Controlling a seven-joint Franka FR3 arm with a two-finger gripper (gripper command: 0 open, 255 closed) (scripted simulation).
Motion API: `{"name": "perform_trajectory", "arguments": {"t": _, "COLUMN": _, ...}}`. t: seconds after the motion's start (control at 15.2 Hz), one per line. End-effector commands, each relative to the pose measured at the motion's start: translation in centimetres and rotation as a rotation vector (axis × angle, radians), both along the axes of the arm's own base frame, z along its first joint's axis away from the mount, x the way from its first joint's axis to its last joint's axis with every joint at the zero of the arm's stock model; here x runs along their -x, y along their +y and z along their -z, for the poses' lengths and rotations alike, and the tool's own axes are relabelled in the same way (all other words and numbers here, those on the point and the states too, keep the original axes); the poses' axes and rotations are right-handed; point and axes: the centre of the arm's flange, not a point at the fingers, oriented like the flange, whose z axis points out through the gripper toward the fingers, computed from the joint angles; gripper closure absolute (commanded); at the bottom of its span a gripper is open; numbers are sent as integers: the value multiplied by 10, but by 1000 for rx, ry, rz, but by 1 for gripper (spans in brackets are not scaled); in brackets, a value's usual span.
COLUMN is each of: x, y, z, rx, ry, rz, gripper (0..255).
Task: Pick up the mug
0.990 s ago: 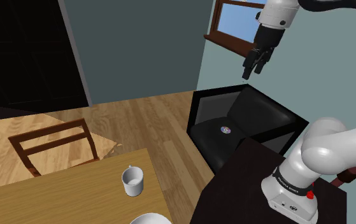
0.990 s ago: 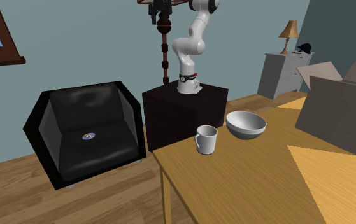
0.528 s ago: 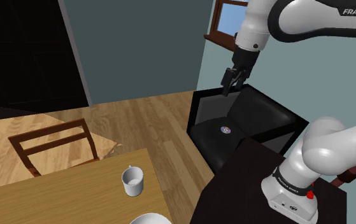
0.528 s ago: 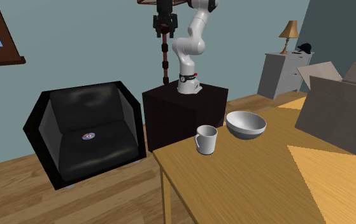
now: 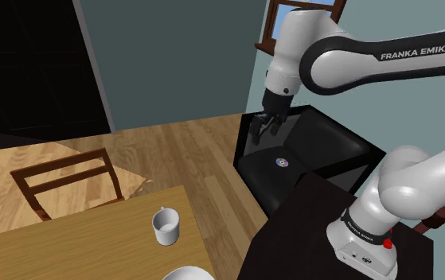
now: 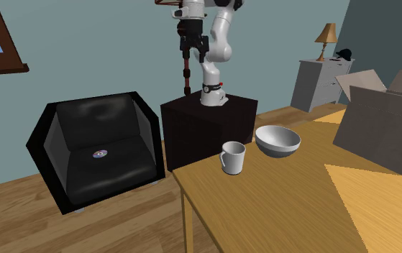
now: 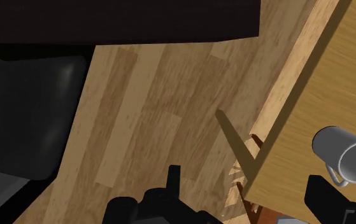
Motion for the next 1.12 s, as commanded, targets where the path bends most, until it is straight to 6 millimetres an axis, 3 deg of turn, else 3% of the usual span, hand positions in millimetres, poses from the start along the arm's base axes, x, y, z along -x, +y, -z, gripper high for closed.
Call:
{"name": "perform_trajectory", "arguments": {"t": 0.0, "x": -10, "y": 17, "z": 19, "rx": -5, "ry": -2, "rz": 0, "gripper": 0}}
{"name": "perform_trajectory", "arguments": {"t": 1.06, "x": -77, "y": 153, "z": 163, "rx": -33, "ry": -6, "rz": 0, "gripper": 0}}
